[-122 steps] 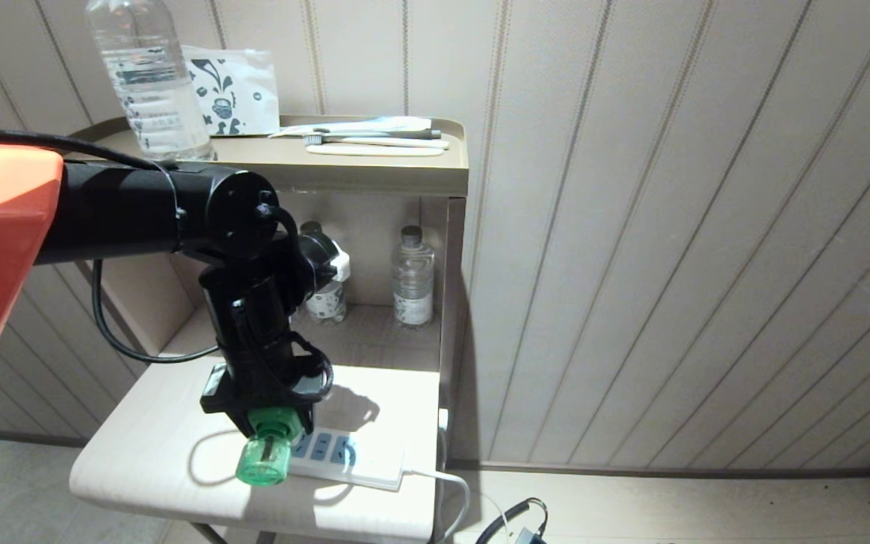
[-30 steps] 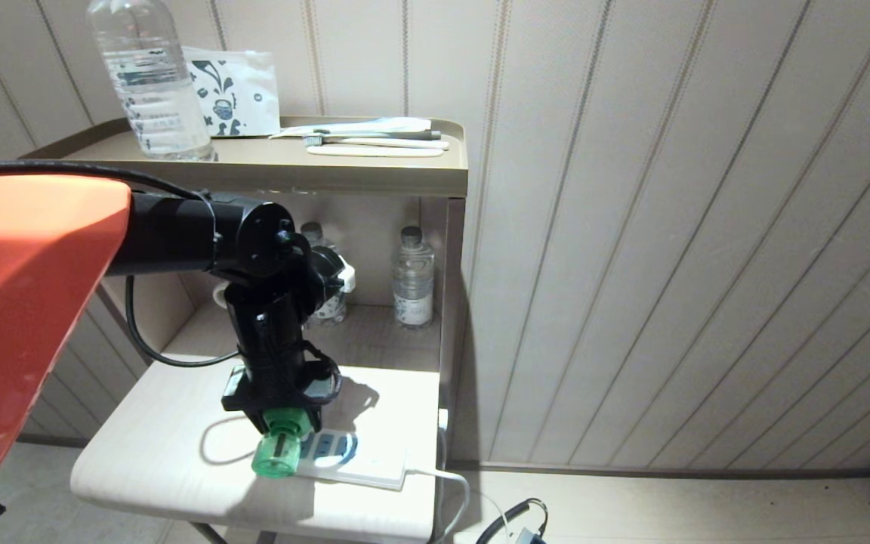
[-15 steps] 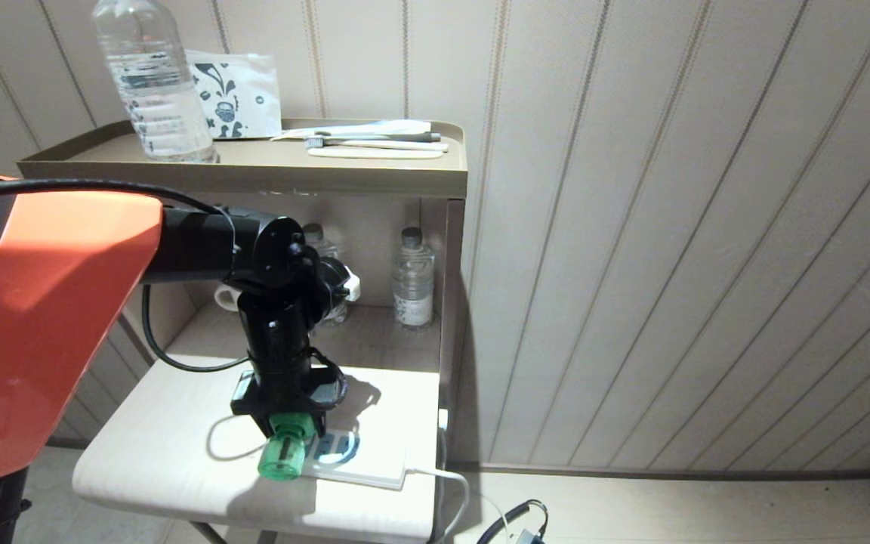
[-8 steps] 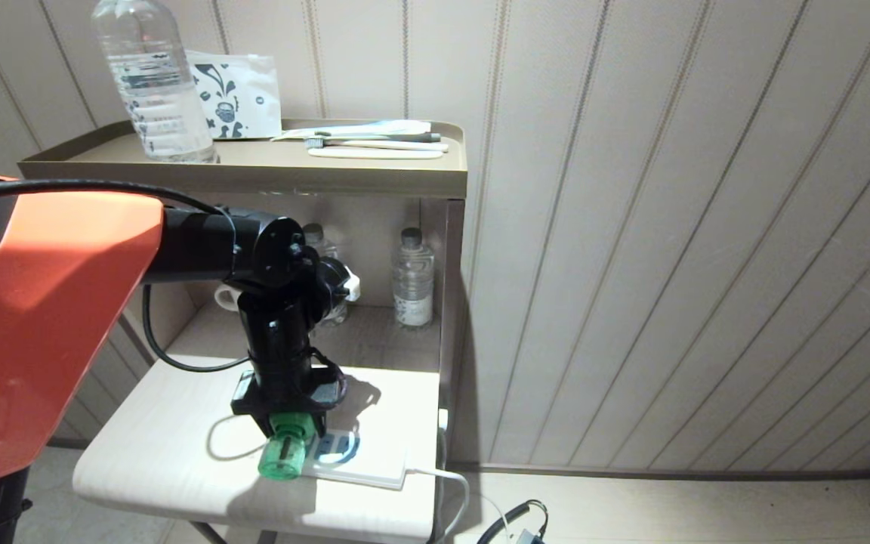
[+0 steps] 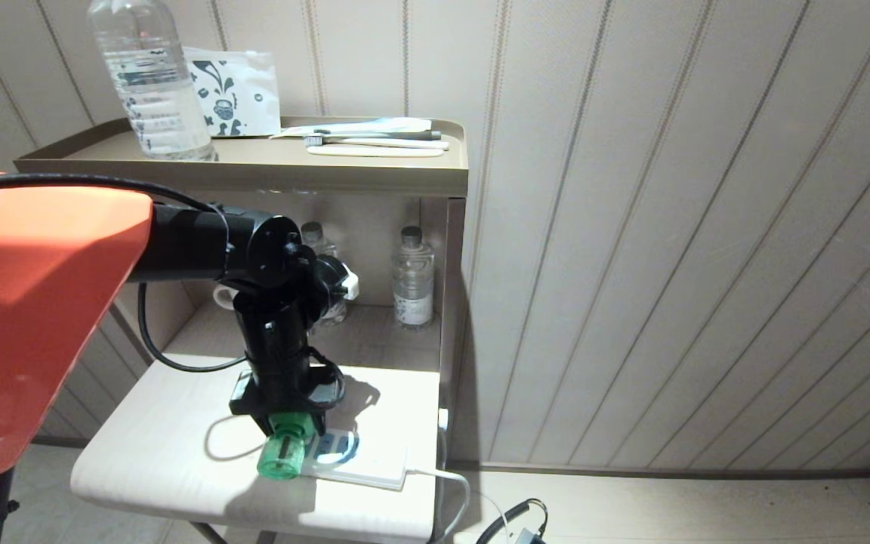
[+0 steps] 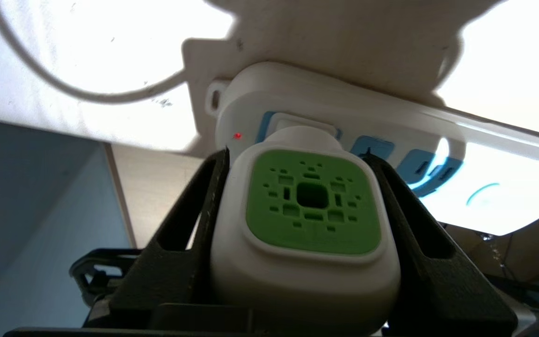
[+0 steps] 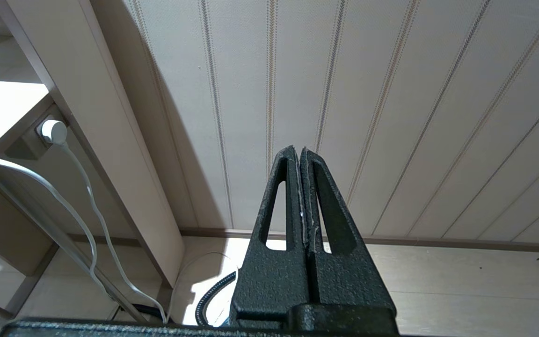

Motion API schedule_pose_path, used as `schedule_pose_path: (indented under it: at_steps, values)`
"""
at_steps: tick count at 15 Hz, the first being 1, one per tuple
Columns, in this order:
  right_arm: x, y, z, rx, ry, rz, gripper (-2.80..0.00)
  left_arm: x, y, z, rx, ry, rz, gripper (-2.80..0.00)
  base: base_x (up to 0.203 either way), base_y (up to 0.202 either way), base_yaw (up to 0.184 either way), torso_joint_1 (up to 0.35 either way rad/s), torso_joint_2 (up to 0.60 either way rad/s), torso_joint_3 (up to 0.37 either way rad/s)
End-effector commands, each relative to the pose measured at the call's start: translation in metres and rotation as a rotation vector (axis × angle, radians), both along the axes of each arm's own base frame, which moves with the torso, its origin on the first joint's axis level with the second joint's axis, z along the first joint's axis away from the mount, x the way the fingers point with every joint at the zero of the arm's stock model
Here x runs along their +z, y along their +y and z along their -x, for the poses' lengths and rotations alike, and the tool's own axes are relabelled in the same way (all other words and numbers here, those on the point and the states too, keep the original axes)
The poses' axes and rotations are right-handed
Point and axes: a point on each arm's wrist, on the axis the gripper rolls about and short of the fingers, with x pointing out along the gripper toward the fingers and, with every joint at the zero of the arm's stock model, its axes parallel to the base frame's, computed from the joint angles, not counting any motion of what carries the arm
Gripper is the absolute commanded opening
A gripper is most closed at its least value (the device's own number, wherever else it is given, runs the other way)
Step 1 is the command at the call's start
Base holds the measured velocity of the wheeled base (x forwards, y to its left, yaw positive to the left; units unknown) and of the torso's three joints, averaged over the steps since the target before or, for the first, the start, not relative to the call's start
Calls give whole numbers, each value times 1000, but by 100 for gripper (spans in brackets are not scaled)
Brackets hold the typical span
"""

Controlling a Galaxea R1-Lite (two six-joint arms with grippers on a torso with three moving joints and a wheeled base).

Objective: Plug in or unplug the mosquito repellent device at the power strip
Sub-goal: Insert the plug into the socket

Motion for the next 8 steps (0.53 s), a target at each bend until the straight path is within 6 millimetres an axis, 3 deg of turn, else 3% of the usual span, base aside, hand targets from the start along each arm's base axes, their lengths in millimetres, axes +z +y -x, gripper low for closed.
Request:
schedule_pose_path:
  at_steps: [1, 8]
  values:
    - [0, 0, 0, 0, 1, 0, -280, 5, 0, 3, 0, -6, 2, 0, 0, 0, 0, 0, 0, 0]
    - [0, 0, 0, 0, 1, 0, -280, 15, 1, 6, -2, -35, 16, 0, 0, 0, 0, 0, 0, 0]
